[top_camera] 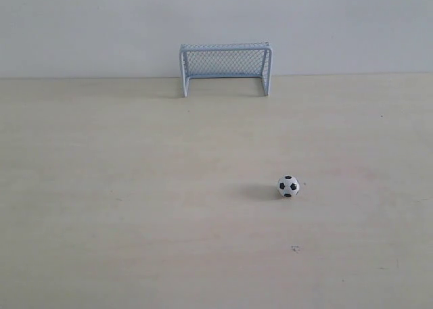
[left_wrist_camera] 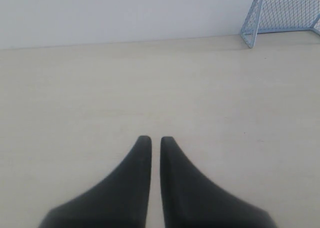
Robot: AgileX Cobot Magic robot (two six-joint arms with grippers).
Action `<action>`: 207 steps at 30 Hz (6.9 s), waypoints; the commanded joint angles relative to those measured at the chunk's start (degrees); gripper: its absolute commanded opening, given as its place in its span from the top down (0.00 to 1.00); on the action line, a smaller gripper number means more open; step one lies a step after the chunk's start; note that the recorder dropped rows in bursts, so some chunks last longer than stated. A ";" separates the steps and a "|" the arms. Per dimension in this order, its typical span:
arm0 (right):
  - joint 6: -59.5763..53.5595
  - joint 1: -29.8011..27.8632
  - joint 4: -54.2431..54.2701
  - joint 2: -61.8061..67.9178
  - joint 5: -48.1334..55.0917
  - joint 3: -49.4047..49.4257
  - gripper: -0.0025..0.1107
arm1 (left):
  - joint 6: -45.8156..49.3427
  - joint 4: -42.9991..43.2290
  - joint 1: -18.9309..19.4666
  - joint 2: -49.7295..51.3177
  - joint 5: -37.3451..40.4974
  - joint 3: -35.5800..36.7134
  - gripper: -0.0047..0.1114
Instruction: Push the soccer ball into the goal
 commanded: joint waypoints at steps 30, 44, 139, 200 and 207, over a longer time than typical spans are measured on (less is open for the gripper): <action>12.20 -0.30 9.84 -0.25 -13.81 -0.03 0.98 | -0.68 -0.38 -0.45 0.23 -0.69 -0.24 0.91; 10.98 -0.30 14.93 0.54 -8.83 -7.51 0.98 | -0.68 -0.38 -0.45 0.23 -0.69 -0.24 0.91; -25.85 9.78 29.15 71.83 24.26 -46.91 0.98 | -0.68 -0.38 -0.45 0.23 -0.69 -0.24 0.91; -35.29 9.87 20.96 92.99 20.04 -51.56 0.98 | -0.68 -0.38 -0.45 0.23 -0.74 -0.24 0.91; -35.29 9.87 20.96 92.99 20.04 -51.56 0.98 | -0.68 -0.38 -0.45 0.23 -0.74 -0.24 0.91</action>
